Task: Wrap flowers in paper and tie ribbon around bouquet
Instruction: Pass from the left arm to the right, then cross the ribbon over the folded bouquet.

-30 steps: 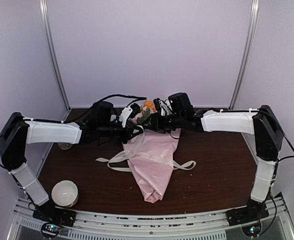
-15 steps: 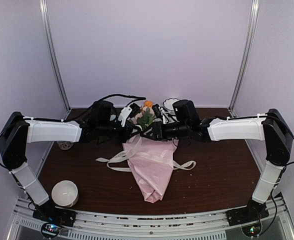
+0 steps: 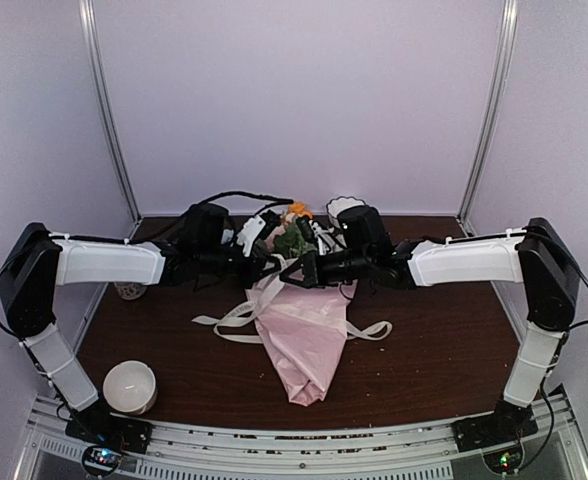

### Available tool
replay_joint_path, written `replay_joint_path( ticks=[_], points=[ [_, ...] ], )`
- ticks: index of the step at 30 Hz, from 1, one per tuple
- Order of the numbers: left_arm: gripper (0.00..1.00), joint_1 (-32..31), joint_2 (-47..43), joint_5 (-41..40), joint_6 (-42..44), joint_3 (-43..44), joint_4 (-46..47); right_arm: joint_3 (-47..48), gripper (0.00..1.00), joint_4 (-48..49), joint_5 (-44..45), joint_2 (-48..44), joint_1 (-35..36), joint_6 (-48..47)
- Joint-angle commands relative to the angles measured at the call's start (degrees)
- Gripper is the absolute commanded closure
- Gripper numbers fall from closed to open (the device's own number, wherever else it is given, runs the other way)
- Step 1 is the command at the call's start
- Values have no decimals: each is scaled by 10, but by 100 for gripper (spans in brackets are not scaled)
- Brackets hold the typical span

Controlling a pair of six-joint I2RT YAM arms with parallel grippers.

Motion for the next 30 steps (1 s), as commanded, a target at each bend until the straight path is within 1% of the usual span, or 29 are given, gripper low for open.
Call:
replay_joint_path(
  ticks=[1,2,3,5,7,9,11,14,16,18,20,22,25,30],
  points=[
    [100,9,0,11,7,17,1,20,100,-51,51,5,-1,-27],
    [100,10,0,11,7,16,0,17,100,-53,58,3,-3,-27],
    [97,11,0,11,7,16,-3,15,100,-54,61,2,-5,-25],
    [82,12,3,11,14,24,-19,12,100,-56,69,0,-12,-19],
    [65,16,3,9,26,30,-42,10,100,-57,76,0,-20,-14],
    [55,21,5,27,49,39,-83,6,100,-57,85,0,-25,-11],
    [50,30,14,75,97,67,-160,6,100,-63,98,4,-31,-9],
    [49,34,44,100,187,127,-287,13,100,-83,118,16,-40,-8],
    [50,34,62,113,234,147,-331,21,100,-97,128,29,-43,-5],
    [50,33,74,122,277,147,-343,28,100,-105,132,40,-44,-4],
    [50,33,85,111,295,147,-346,33,100,-106,130,47,-44,-4],
    [50,33,105,98,307,159,-367,37,100,-107,126,54,-44,-3],
    [48,28,130,69,318,172,-389,37,100,-110,124,60,-44,-3],
    [48,14,149,29,311,165,-374,35,100,-107,118,62,-44,-1]
  ],
)
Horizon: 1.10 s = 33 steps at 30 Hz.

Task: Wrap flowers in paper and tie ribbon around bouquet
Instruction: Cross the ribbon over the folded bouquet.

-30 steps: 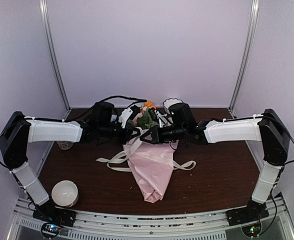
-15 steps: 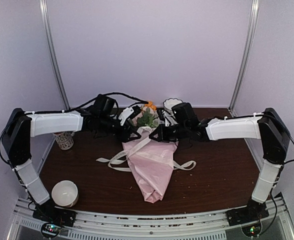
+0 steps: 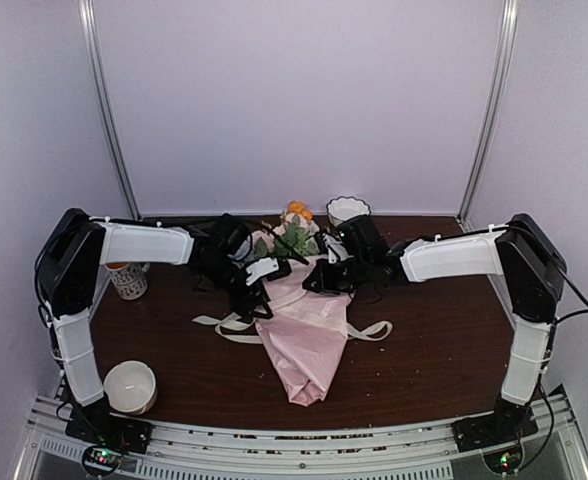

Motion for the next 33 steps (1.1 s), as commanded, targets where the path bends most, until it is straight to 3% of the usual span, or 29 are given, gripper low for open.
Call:
replay_joint_path(
  ticks=[1,12,24,33],
  points=[
    [50,-16,9,-59,13,11,9,16,100,1,4,7,-2,3],
    [100,-26,-17,-106,9,-21,46,19,100,-7,0,20,-3,6],
    [100,-28,-153,3,-1,-91,154,37,100,-51,-59,39,4,-56],
    [100,-27,-168,50,-51,-115,245,-3,83,-65,-164,17,21,-133]
  ],
)
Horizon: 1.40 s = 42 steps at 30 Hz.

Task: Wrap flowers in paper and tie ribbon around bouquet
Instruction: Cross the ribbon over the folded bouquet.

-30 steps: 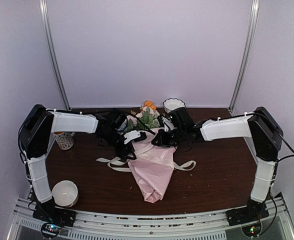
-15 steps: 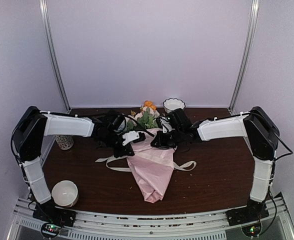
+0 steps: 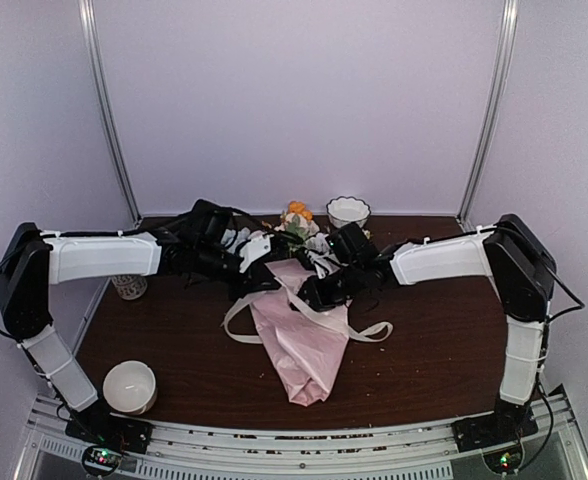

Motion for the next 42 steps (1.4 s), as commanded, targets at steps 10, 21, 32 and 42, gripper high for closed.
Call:
replay_joint_path(
  ticks=[10,21,32,42],
  points=[
    [100,1,-9,46,-47,-11,97,-89,77,10,-85,-99,1,-65],
    [100,1,-26,43,-51,-22,106,-102,74,47,96,-170,-27,-17],
    [100,1,-31,55,-50,-23,103,63,73,22,48,2,-19,-6],
    [100,1,-36,68,-74,-27,136,-42,80,45,-165,-42,44,-95]
  ],
)
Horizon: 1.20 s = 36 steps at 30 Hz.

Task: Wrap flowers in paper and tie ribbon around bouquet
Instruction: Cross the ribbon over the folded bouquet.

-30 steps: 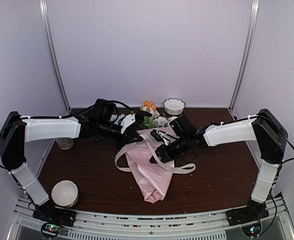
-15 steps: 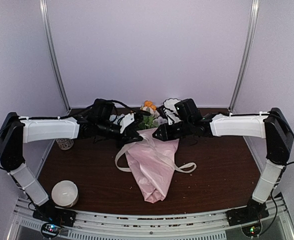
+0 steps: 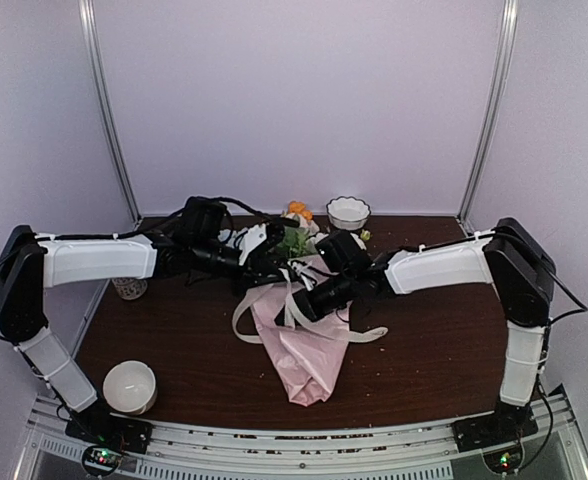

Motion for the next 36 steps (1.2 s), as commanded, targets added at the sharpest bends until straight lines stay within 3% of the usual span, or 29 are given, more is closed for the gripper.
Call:
replay_joint_path(
  ticks=[1,5,12,17,21,23,29,36],
  points=[
    [100,1,-18,15,-15,-4,44,-64,80,28,-101,-55,15,-31],
    [100,1,-8,11,-16,1,40,-106,81,58,-122,-96,15,-28],
    [100,1,47,-26,-30,23,21,-108,78,23,-100,-104,10,-42],
    [100,1,69,-17,-64,29,48,-105,66,-22,-7,-102,-4,-42],
    [100,1,92,-36,-62,36,36,-162,62,57,42,-145,-50,33],
    [100,1,109,-47,-63,43,25,-174,61,75,46,-155,-71,56],
    [100,1,141,-42,-76,55,23,-148,59,-22,142,-163,-91,35],
    [100,1,149,-46,-85,66,29,-200,62,-36,245,-249,-59,72]
  ],
)
